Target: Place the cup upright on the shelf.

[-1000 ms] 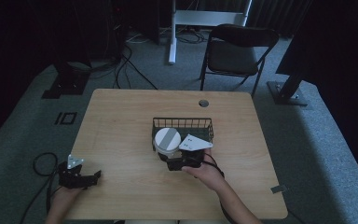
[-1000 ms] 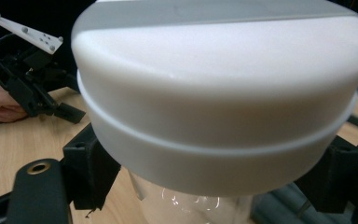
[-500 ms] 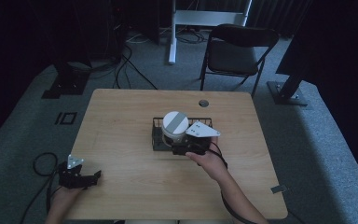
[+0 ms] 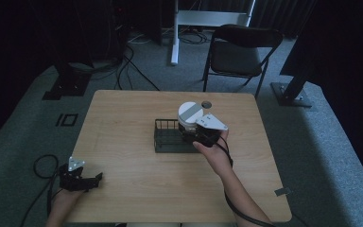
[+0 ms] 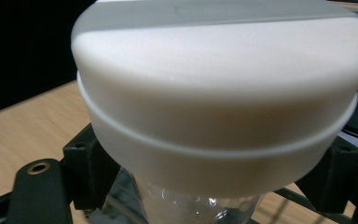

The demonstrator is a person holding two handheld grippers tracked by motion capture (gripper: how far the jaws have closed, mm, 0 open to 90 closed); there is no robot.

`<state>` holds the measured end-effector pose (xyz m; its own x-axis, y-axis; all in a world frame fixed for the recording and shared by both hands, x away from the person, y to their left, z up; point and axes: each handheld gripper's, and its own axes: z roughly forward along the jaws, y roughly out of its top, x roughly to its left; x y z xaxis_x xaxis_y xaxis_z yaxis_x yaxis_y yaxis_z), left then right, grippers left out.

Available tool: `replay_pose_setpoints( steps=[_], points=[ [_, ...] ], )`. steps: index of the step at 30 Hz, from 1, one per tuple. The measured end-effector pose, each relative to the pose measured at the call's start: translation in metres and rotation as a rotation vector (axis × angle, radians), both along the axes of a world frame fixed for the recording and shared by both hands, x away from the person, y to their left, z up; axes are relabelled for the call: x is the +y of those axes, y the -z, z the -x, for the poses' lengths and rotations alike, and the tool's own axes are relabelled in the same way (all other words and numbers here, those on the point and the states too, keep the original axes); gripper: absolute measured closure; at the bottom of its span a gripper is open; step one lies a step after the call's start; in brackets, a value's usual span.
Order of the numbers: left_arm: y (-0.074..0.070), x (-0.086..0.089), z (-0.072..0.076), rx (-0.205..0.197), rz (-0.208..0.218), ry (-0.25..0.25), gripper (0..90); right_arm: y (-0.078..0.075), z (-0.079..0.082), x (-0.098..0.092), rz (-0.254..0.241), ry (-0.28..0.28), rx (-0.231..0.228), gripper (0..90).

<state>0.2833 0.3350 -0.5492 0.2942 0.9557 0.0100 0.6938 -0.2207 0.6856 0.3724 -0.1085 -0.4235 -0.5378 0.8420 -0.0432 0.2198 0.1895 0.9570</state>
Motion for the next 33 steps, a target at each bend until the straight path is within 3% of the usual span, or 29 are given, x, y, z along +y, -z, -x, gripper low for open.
replay_pose_setpoints(
  steps=[9, 15, 25, 33],
  points=[
    [0.0, 0.0, 0.0, 0.0, 0.0, 0.0, 0.4, 0.015, -0.012, -0.007, 0.045, 0.151, 0.044, 18.3],
    [0.0, 0.0, 0.0, 0.0, 0.0, 0.0, 0.5, 0.026, -0.017, -0.01, 0.056, 0.215, 0.078, 18.4],
    [0.0, 0.0, 0.0, 0.0, 0.002, -0.001, 0.4, 0.044, -0.026, -0.011, 0.064, 0.237, 0.154, 18.4],
    [0.0, 0.0, 0.0, 0.0, 0.001, -0.001, 0.4, 0.051, -0.027, -0.009, 0.069, 0.229, 0.178, 18.4]
  ],
)
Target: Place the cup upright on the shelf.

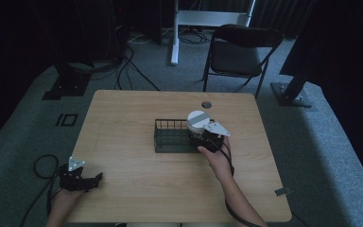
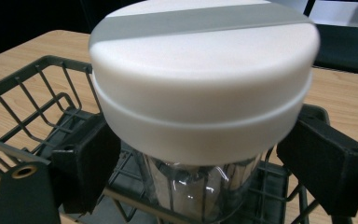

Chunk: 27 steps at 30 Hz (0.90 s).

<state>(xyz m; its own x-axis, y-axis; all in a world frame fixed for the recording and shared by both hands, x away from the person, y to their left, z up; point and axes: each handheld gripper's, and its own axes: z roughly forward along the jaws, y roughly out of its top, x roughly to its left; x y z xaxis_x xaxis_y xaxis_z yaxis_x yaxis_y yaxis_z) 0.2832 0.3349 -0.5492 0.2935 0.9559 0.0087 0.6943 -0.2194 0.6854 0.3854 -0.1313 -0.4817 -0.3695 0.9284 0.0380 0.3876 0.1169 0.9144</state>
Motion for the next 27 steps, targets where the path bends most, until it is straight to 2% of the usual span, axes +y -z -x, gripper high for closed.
replay_pose_setpoints(
  steps=[15, 27],
  points=[
    [0.0, 0.0, 0.0, 0.0, 0.0, 0.0, 0.4, -0.004, 0.014, -0.015, 0.013, -0.012, -0.02, 13.5],
    [0.0, 0.0, 0.0, 0.0, 0.001, 0.0, 0.4, -0.002, 0.026, -0.03, -0.003, -0.006, -0.016, 13.5]
  ],
)
